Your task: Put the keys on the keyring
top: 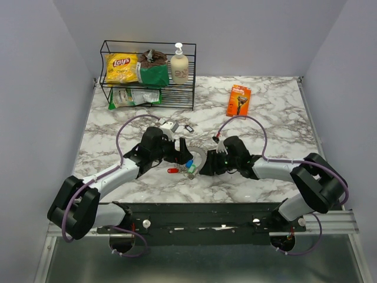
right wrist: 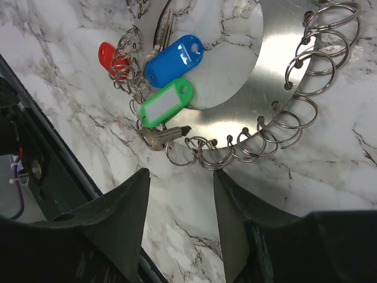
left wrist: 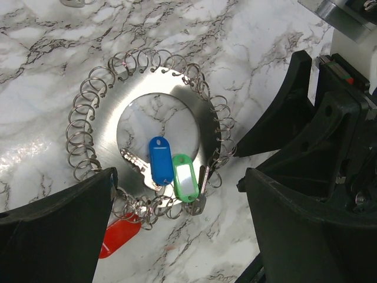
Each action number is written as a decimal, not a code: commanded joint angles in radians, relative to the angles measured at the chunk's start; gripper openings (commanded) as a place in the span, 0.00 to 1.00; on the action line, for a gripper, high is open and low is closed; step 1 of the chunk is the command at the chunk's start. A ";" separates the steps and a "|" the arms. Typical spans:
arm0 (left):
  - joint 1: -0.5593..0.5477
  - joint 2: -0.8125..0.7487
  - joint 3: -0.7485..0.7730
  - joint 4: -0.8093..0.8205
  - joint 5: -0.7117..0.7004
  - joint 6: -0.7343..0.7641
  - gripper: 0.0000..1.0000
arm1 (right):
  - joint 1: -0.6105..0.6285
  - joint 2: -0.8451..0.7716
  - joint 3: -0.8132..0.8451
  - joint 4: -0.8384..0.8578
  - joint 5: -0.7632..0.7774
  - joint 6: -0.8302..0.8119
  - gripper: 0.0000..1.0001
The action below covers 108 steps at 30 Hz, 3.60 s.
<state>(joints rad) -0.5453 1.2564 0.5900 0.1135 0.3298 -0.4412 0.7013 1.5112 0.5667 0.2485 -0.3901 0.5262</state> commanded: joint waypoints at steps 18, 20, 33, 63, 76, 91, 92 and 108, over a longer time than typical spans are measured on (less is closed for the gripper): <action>-0.004 -0.055 -0.004 -0.106 -0.103 0.007 0.96 | 0.007 -0.124 0.096 -0.186 0.263 -0.066 0.56; -0.004 -0.055 -0.007 -0.101 -0.104 0.004 0.96 | 0.006 -0.121 0.105 -0.192 0.272 -0.072 0.56; -0.004 -0.064 -0.010 -0.107 -0.130 0.002 0.96 | -0.002 -0.057 0.260 -0.245 0.323 -0.118 0.56; -0.021 0.001 -0.002 -0.041 -0.075 -0.013 0.96 | -0.112 0.092 0.202 -0.310 0.046 -0.037 0.47; -0.073 0.024 0.028 -0.015 -0.038 0.013 0.94 | -0.114 0.058 0.168 -0.301 0.045 -0.031 0.47; -0.225 0.193 0.083 0.081 0.067 0.183 0.70 | -0.138 -0.091 0.105 -0.308 0.037 -0.086 0.48; -0.228 0.219 0.090 0.083 0.066 0.190 0.68 | -0.143 -0.101 0.101 -0.310 0.036 -0.091 0.48; -0.255 0.353 0.128 0.143 0.095 0.214 0.48 | -0.164 -0.134 0.068 -0.324 0.025 -0.126 0.47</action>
<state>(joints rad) -0.7898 1.6028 0.7082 0.2234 0.3946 -0.2470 0.5442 1.3872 0.6495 -0.0570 -0.3412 0.4175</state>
